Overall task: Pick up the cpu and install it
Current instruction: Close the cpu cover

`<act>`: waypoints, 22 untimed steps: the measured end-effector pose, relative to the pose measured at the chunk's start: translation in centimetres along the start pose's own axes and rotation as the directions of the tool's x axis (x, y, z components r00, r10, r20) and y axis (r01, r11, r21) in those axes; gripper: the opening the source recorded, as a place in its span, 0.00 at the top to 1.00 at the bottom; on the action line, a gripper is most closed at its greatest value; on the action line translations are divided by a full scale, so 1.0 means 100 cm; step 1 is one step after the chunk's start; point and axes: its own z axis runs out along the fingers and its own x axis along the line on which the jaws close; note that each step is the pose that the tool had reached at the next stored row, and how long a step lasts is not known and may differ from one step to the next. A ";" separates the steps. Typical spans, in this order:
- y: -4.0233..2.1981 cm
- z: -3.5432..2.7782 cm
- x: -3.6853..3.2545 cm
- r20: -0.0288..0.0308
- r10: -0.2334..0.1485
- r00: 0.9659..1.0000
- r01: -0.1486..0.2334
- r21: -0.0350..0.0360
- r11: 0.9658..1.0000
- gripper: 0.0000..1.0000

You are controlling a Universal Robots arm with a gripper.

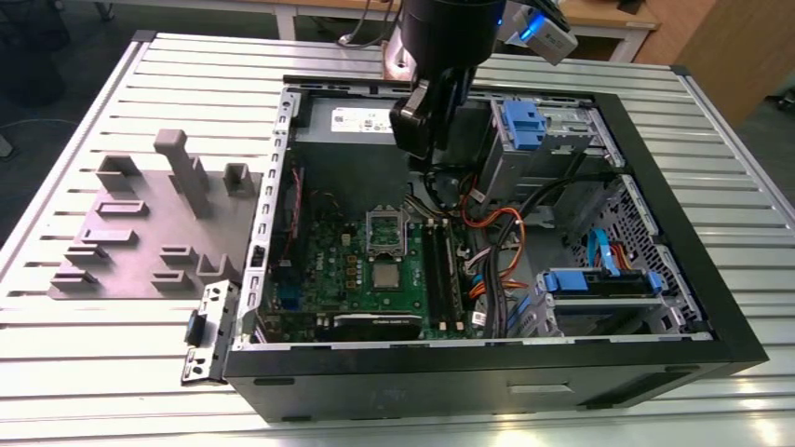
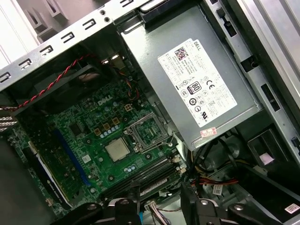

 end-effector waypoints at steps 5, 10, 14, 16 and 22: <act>0.0000 0.0000 0.0000 -0.002 0.000 1.000 0.000 0.001 1.000 0.72; 0.0000 0.0000 0.0000 -0.004 0.000 1.000 0.000 0.002 1.000 0.84; 0.0000 0.0001 0.0000 -0.005 0.000 1.000 0.000 0.003 1.000 0.89; 0.0000 0.0000 0.0000 -0.005 0.000 1.000 0.000 0.003 1.000 0.89; 0.0000 0.0000 0.0000 -0.005 -0.001 1.000 0.001 0.003 1.000 0.89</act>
